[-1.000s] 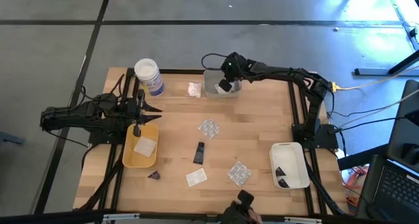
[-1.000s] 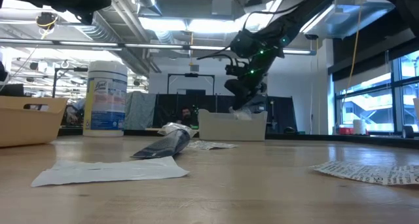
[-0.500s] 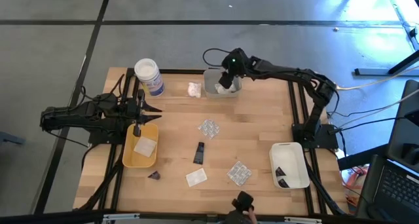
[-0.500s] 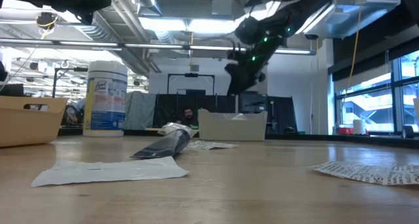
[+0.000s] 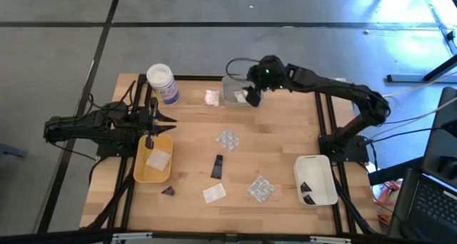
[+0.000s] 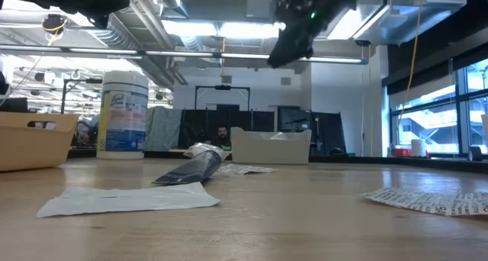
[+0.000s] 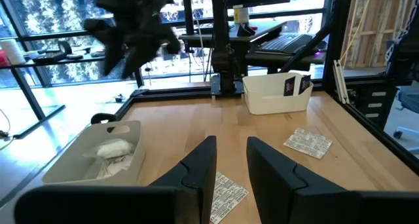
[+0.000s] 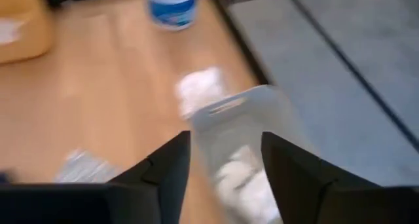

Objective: Pick & Place Travel size toiletries
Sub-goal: Put the white bandage pack into the yellow bin

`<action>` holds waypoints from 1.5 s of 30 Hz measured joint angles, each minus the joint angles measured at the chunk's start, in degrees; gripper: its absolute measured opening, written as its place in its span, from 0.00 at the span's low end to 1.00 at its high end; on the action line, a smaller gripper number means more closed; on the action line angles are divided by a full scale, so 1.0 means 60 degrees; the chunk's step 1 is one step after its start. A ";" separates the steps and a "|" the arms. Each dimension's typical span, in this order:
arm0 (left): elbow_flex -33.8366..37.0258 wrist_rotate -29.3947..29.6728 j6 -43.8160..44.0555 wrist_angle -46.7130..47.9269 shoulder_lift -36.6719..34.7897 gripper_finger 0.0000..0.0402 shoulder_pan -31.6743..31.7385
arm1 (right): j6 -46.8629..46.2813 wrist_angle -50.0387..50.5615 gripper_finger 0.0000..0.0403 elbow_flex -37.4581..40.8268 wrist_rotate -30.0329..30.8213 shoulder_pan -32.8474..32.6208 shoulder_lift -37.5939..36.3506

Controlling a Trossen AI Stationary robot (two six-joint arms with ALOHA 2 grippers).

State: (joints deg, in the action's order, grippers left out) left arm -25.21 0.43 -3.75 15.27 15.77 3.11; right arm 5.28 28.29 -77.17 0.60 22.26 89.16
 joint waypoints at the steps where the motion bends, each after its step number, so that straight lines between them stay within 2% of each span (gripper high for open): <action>1: 0.0000 0.0000 0.0000 0.0000 -0.0001 0.20 0.0000 | -0.0071 0.0258 0.44 0.0000 -0.0004 -0.0202 -0.0120; 10: 0.0000 0.0000 0.0000 -0.0029 0.0003 0.20 0.0000 | -0.0996 0.2267 0.23 0.0004 0.0001 -0.2241 -0.0395; 14: 0.0000 0.0000 0.0000 -0.0033 0.0003 0.20 0.0001 | -0.1338 0.2357 0.13 0.0004 0.0015 -0.3223 -0.0371; 19: 0.0000 0.0000 0.0004 -0.0021 0.0001 0.20 0.0002 | -0.1836 0.2444 0.02 0.0004 0.0498 -0.4617 -0.0371; 22: 0.0000 0.0000 0.0004 -0.0015 -0.0001 0.20 0.0000 | -0.2133 0.2556 0.02 0.0004 0.0536 -0.5351 -0.0371; 28: 0.0000 0.0000 0.0000 -0.0023 0.0001 0.20 0.0002 | -0.2878 0.2550 0.10 0.0004 0.0662 -0.6556 -0.0371; 33: 0.0000 0.0000 0.0150 -0.0019 0.0001 0.20 0.0002 | -0.3290 0.2674 0.12 0.0004 0.1714 -0.7377 -0.0367; 36: 0.0000 -0.0047 0.0710 -0.0027 0.0002 0.20 0.0000 | -0.3312 0.2689 0.11 0.0004 0.2214 -0.7783 -0.0367; 39: 0.0000 -0.0613 0.0776 -0.0058 0.0034 0.20 -0.0003 | -0.3301 0.2695 0.08 0.0004 0.2623 -0.8063 -0.0363; 41: 0.0000 -0.1005 0.0886 -0.0055 0.0090 0.20 -0.0069 | -0.3329 0.2773 0.04 0.0004 0.2720 -0.8120 -0.0363; 45: -0.0004 -0.0991 0.1166 -0.0069 0.0387 0.17 -0.0408 | -0.3572 0.3315 0.01 0.0004 0.2764 -0.8094 -0.0363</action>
State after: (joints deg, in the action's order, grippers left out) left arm -25.23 -5.52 3.25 14.85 18.09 0.67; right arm -16.15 48.18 -77.14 17.19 -26.31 86.98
